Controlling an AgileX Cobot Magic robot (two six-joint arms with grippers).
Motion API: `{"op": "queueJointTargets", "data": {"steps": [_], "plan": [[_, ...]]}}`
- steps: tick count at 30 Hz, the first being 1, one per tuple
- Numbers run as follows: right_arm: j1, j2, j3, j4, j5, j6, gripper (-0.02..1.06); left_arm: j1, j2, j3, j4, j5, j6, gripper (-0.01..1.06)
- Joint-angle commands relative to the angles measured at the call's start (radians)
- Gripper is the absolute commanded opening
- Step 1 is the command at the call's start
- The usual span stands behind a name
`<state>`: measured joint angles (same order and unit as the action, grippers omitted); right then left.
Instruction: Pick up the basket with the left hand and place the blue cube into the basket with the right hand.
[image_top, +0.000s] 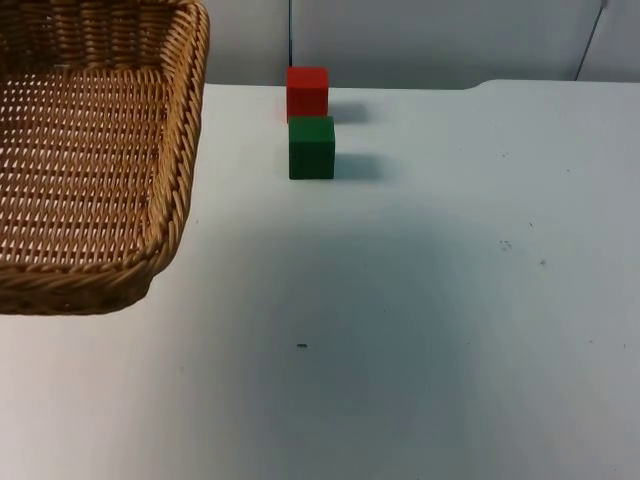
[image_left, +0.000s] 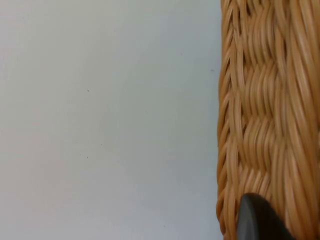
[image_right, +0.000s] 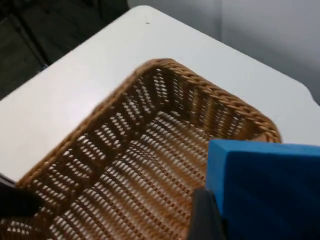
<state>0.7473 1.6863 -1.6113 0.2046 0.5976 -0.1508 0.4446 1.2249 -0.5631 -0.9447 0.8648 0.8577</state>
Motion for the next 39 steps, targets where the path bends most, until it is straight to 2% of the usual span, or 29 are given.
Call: {"op": "queueJointTargets", "data": {"steps": [1, 4, 8, 12, 16, 20, 24, 28, 39], "plan": [[0.028, 0.007, -0.009, 0.007, -0.05, -0.016, 0.0, 0.002, -0.003, -0.009, -0.039, 0.005, -0.004, 0.0], [0.081, 0.056, -0.009, 0.005, -0.088, -0.016, 0.0, 0.0, -0.003, -0.009, -0.046, 0.005, -0.004, 0.0], [0.105, 0.109, -0.013, 0.005, -0.126, -0.016, 0.0, -0.017, -0.003, -0.005, -0.053, -0.007, -0.004, 0.0], [0.113, 0.176, -0.064, 0.009, -0.122, -0.014, 0.0, -0.059, 0.005, -0.005, -0.049, -0.032, -0.004, 0.0], [0.113, 0.257, -0.154, 0.009, -0.079, -0.014, 0.0, -0.068, 0.029, -0.005, -0.065, -0.042, -0.004, 0.0], [0.113, 0.407, -0.327, 0.009, 0.03, -0.006, 0.0, -0.068, 0.067, -0.005, -0.085, -0.048, -0.004, 0.0], [0.113, 0.497, -0.42, 0.007, 0.082, 0.013, 0.0, -0.068, 0.085, -0.005, -0.096, -0.054, 0.001, 0.0], [0.113, 0.571, -0.472, 0.006, 0.122, 0.015, 0.0, -0.068, 0.085, -0.005, -0.1, -0.059, 0.002, 0.0], [0.113, 0.644, -0.475, -0.006, 0.132, 0.018, 0.0, -0.068, 0.085, -0.005, -0.1, -0.058, 0.004, 0.0]]}}
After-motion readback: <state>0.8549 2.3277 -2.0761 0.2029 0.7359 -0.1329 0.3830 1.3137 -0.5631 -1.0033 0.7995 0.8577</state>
